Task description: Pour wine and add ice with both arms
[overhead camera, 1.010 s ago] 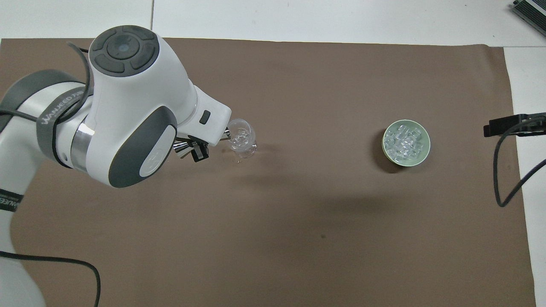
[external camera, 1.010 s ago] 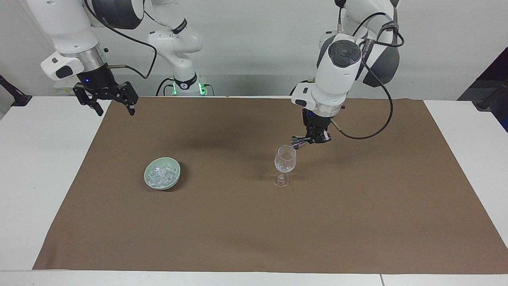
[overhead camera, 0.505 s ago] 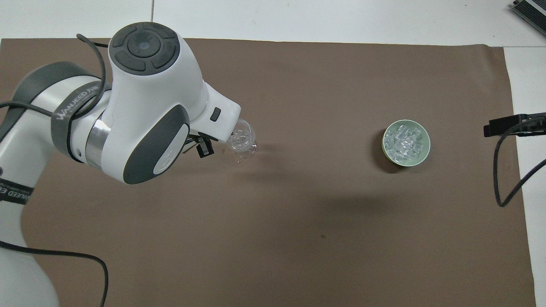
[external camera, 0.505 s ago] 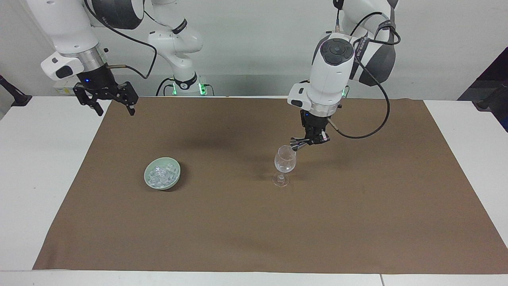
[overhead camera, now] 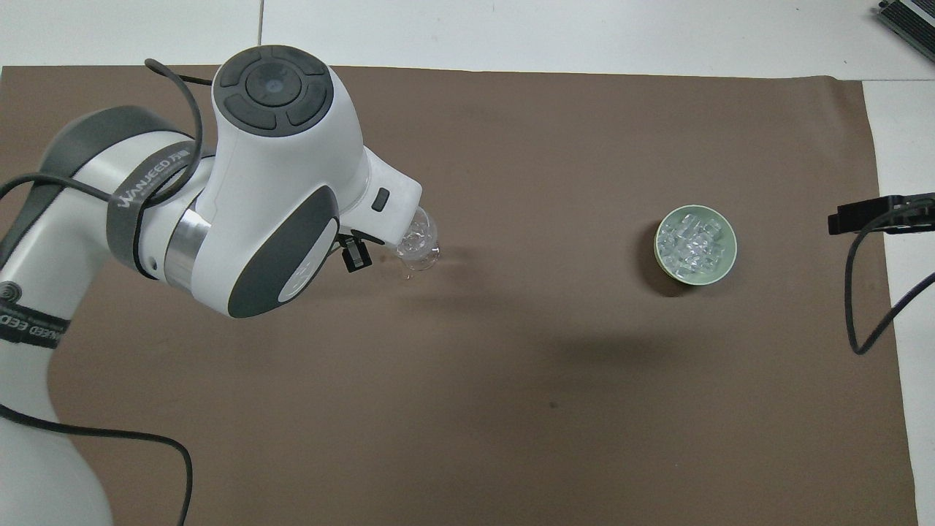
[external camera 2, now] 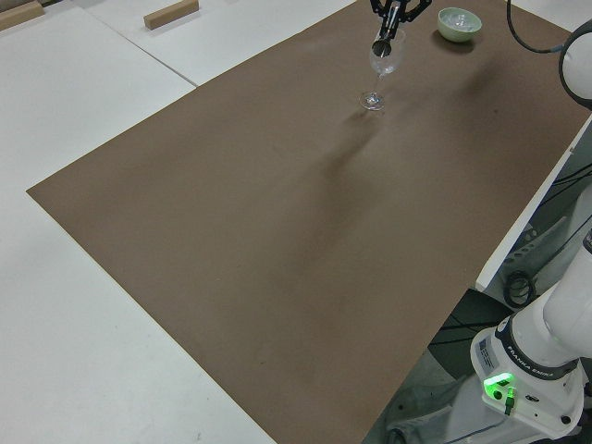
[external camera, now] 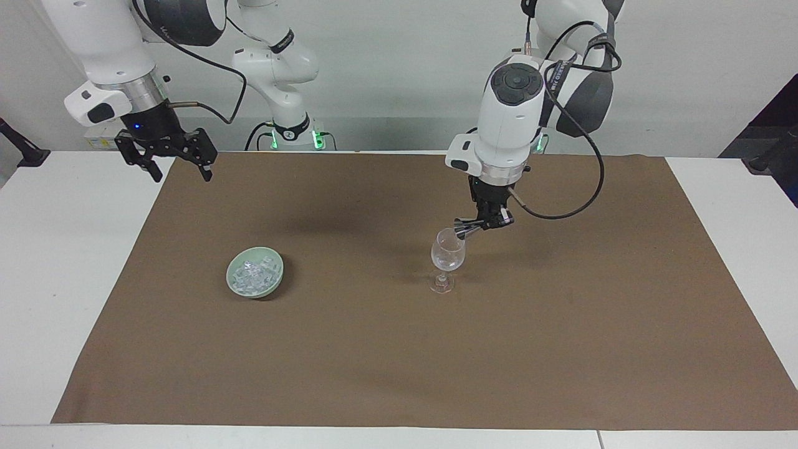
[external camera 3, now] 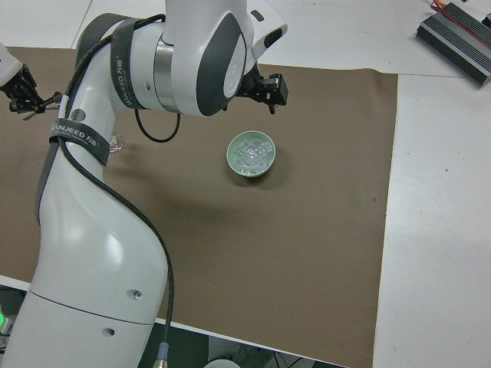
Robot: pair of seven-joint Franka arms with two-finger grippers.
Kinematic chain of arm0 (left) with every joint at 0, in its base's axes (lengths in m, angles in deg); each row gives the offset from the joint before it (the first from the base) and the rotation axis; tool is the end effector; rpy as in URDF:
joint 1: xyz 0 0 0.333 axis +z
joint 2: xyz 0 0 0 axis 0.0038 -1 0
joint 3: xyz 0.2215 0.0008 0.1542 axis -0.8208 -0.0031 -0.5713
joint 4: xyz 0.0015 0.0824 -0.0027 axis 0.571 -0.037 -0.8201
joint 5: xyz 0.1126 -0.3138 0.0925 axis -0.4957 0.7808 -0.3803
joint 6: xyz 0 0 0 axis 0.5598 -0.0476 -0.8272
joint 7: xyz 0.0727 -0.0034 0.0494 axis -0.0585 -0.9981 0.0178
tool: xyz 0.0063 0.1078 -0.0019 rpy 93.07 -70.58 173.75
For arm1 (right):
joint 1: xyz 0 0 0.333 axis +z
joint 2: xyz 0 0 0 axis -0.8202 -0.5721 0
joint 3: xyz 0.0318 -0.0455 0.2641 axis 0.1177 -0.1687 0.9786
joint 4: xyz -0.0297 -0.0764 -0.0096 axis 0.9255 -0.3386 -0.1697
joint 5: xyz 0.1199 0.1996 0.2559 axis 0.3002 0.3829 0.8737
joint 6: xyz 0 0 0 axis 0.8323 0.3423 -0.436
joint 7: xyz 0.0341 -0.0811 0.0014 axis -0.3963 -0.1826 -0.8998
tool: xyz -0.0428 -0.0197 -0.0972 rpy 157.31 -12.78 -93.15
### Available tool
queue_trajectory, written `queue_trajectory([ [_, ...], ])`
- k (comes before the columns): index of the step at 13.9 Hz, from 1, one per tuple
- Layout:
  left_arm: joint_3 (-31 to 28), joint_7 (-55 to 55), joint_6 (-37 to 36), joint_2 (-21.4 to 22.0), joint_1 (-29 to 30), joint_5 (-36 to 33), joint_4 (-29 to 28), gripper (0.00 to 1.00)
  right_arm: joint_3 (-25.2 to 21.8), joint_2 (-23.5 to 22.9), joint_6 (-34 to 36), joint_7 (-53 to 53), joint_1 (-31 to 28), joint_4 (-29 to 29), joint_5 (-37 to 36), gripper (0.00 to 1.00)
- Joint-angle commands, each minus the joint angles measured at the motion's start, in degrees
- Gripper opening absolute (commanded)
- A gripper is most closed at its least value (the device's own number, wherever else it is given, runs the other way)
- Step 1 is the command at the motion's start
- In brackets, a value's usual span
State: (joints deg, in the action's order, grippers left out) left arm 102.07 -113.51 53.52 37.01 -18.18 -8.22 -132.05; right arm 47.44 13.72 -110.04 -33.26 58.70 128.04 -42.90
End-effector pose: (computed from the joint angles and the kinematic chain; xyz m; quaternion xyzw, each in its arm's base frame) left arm 0.5114 -0.2858 0.4852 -0.8144 0.5788 0.0342 0.0224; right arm 0.5083 -0.0408 0.5775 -0.9989 -0.0032 -0.0467 0.0014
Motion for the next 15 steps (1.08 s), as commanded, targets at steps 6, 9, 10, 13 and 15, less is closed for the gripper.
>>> queue_trajectory([
  [6, -6.32, 1.81, -3.34, -2.07, -6.48, -2.24, 4.28, 0.00, -0.05, 0.87, -0.27, 1.08, 0.01, 0.52, 0.45, 1.00],
  [9, -6.41, 1.55, -3.34, -1.98, -6.21, -2.07, 4.55, 0.00, -0.05, 0.78, -0.27, 1.08, 0.09, 0.52, 0.45, 1.00],
  [10, -6.41, 0.85, -3.34, -1.72, -5.78, -1.89, 4.55, 0.00, -0.05, 0.87, -0.27, 1.08, 0.01, 0.52, 0.45, 1.00],
  [13, -6.32, -2.30, -2.73, -0.93, -1.84, -0.58, 3.76, 0.00, 0.04, 0.78, -0.27, 1.08, 0.09, 0.52, 0.45, 1.00],
  [15, -6.32, -10.45, -1.33, -1.01, 2.47, 3.89, 3.67, 0.00, -0.05, 0.79, -0.27, 1.08, 0.01, 0.52, 0.45, 1.00],
])
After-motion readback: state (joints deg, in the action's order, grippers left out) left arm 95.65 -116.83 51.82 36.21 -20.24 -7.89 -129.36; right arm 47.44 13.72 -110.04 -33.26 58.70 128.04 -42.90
